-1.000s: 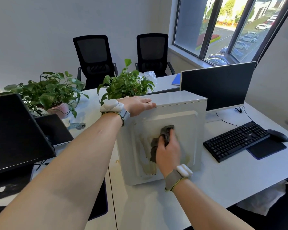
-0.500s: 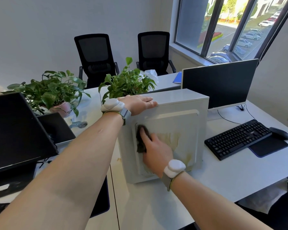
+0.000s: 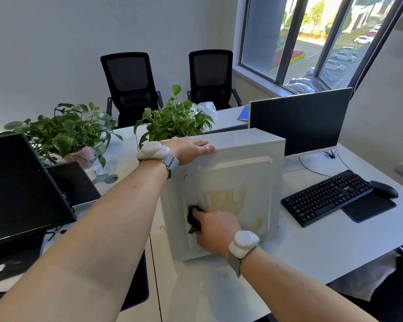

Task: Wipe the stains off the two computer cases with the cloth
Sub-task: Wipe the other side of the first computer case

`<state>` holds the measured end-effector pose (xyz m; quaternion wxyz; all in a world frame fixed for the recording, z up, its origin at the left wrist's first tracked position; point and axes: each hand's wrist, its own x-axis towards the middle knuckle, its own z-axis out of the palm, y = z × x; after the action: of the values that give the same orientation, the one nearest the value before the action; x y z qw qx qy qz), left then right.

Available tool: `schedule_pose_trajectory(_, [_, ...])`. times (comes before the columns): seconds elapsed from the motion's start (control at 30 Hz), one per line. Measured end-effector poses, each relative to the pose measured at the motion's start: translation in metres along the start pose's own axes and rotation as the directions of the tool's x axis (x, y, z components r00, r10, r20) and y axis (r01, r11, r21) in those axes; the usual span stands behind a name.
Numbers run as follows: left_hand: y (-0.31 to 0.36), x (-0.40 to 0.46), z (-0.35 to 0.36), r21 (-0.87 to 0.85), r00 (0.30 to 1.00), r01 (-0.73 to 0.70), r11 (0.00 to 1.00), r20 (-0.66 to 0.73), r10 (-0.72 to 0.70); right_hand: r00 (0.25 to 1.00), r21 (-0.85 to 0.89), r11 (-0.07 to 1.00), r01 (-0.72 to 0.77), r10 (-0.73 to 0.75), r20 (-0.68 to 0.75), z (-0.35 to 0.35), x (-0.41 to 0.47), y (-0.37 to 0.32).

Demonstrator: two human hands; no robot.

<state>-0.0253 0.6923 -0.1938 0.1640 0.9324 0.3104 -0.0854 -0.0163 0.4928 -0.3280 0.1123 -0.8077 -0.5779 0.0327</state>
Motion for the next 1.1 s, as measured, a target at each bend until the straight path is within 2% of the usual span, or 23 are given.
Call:
schedule_pose_trajectory(0.07, [0.001,-0.001,0.001,-0.006,1.0,0.005,1.0,0.002,-0.005,0.989,0.085,0.996,-0.024,0.036,-0.141,0.0,-0.003,-0.003])
schedule_pose_trajectory(0.13, [0.001,-0.004,0.0,0.005,1.0,0.007,1.0,0.001,-0.007,0.929,0.178,0.982,-0.062,0.122,-0.349,0.001,0.005,0.0])
schedule_pose_trajectory(0.17, [0.003,-0.004,-0.001,0.01,1.0,-0.001,1.0,-0.003,0.001,0.907,0.184,0.978,-0.095,0.161,-0.39,0.002,0.01,0.005])
schedule_pose_trajectory(0.27, [0.003,-0.005,-0.001,0.017,1.0,0.001,1.0,-0.003,-0.001,0.949,0.041,0.991,-0.129,0.135,-0.285,0.011,0.011,0.008])
schedule_pose_trajectory(0.33, [0.003,-0.005,-0.001,0.021,1.0,0.0,1.0,-0.004,0.0,0.994,-0.059,0.997,-0.055,0.049,-0.101,0.017,-0.001,0.007])
schedule_pose_trajectory(0.4, [0.002,-0.004,-0.002,0.019,1.0,-0.002,1.0,0.002,0.002,0.999,0.014,0.999,-0.035,0.034,0.036,0.017,-0.008,0.011])
schedule_pose_trajectory(0.43, [0.002,-0.004,-0.002,0.015,1.0,-0.002,1.0,0.006,0.002,0.998,0.085,0.995,-0.055,0.057,-0.013,0.014,-0.009,0.013])
schedule_pose_trajectory(0.47, [0.002,-0.004,-0.001,0.01,1.0,0.001,1.0,0.008,-0.001,0.984,0.166,0.982,-0.087,0.111,-0.142,0.011,-0.01,0.015])
schedule_pose_trajectory(0.53, [0.002,-0.004,-0.002,0.013,1.0,0.006,1.0,0.005,-0.006,0.851,0.411,0.896,-0.168,0.342,-0.398,0.003,-0.007,0.02])
schedule_pose_trajectory(0.57, [0.002,-0.005,-0.002,0.017,1.0,0.004,1.0,0.005,-0.004,0.766,0.566,0.793,-0.224,0.502,-0.402,0.001,-0.004,0.027])
schedule_pose_trajectory(0.63, [0.002,-0.006,-0.002,0.026,1.0,0.002,1.0,-0.002,-0.002,0.622,0.781,0.516,-0.351,0.752,-0.218,0.002,0.002,0.038])
schedule_pose_trajectory(0.67, [0.003,-0.006,-0.002,0.027,1.0,0.003,1.0,-0.003,-0.003,0.599,0.782,0.454,-0.427,0.79,-0.131,0.002,0.003,0.04])
schedule_pose_trajectory(0.7, [0.003,-0.006,-0.002,0.026,1.0,0.007,1.0,-0.004,-0.007,0.638,0.728,0.49,-0.48,0.764,-0.094,0.004,0.003,0.038])
schedule_pose_trajectory(0.73, [0.003,-0.005,-0.002,0.025,1.0,0.012,1.0,-0.003,-0.012,0.728,0.656,0.587,-0.473,0.68,-0.083,0.008,0.002,0.032])
schedule_pose_trajectory(0.8, [0.002,-0.004,-0.002,0.015,1.0,0.015,1.0,0.0,-0.015,0.913,0.559,0.762,-0.327,0.408,-0.022,0.016,-0.005,0.018])
schedule_pose_trajectory(0.87, [0.002,-0.002,-0.002,0.007,1.0,0.009,1.0,0.009,-0.009,0.967,0.592,0.783,-0.191,0.255,-0.026,0.02,-0.012,0.015])
schedule_pose_trajectory(0.9, [0.002,-0.002,-0.002,0.009,1.0,0.007,1.0,0.009,-0.007,0.947,0.654,0.74,-0.157,0.302,-0.114,0.02,-0.013,0.016])
schedule_pose_trajectory(0.93, [0.001,-0.002,-0.001,0.014,1.0,0.003,1.0,0.003,-0.003,0.877,0.721,0.674,-0.16,0.432,-0.208,0.019,-0.012,0.018])
schedule_pose_trajectory(0.97, [0.001,-0.003,-0.001,0.019,1.0,-0.001,1.0,-0.004,0.001,0.763,0.78,0.592,-0.202,0.594,-0.253,0.017,-0.009,0.023])
schedule_pose_trajectory(1.0, [0.001,-0.004,-0.001,0.021,1.0,-0.001,1.0,-0.007,0.001,0.647,0.822,0.503,-0.266,0.725,-0.235,0.015,-0.005,0.028])
schedule_pose_trajectory(1.03, [0.001,-0.004,-0.001,0.018,1.0,0.002,1.0,-0.007,-0.002,0.575,0.824,0.445,-0.351,0.797,-0.185,0.012,-0.001,0.033])
schedule_pose_trajectory(1.07, [0.001,-0.005,-0.001,0.014,1.0,0.004,1.0,-0.006,-0.004,0.565,0.779,0.445,-0.442,0.813,-0.143,0.011,0.002,0.035])
schedule_pose_trajectory(1.1, [0.002,-0.005,-0.001,0.012,1.0,0.003,1.0,-0.007,-0.003,0.61,0.708,0.494,-0.505,0.785,-0.113,0.012,0.004,0.033])
